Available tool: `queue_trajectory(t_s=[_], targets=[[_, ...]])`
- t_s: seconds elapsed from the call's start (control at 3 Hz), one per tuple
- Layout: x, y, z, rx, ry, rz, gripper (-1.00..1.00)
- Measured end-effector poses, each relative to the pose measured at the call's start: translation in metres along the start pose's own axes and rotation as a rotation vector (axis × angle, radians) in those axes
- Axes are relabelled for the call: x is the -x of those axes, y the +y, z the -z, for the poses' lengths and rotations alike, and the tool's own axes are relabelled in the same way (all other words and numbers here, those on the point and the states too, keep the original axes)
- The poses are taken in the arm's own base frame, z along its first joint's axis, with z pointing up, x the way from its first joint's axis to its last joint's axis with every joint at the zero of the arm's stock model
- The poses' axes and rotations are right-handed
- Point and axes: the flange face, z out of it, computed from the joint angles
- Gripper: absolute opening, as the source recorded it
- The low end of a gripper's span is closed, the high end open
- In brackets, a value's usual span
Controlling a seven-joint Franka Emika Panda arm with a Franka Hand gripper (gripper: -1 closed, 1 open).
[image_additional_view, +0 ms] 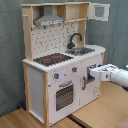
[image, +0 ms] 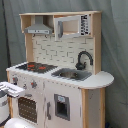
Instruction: Play with the kitchen
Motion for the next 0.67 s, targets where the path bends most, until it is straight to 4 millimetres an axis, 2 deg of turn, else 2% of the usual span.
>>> queue_trajectory(t_s=[0.33, 0.67], targets=[[0.009, 0.002, -0.017, -0.003, 0.012, 0.016, 1.00], [0.008, -0.004, -0.037, -0.006, 0.024, 0.026, 1.00]])
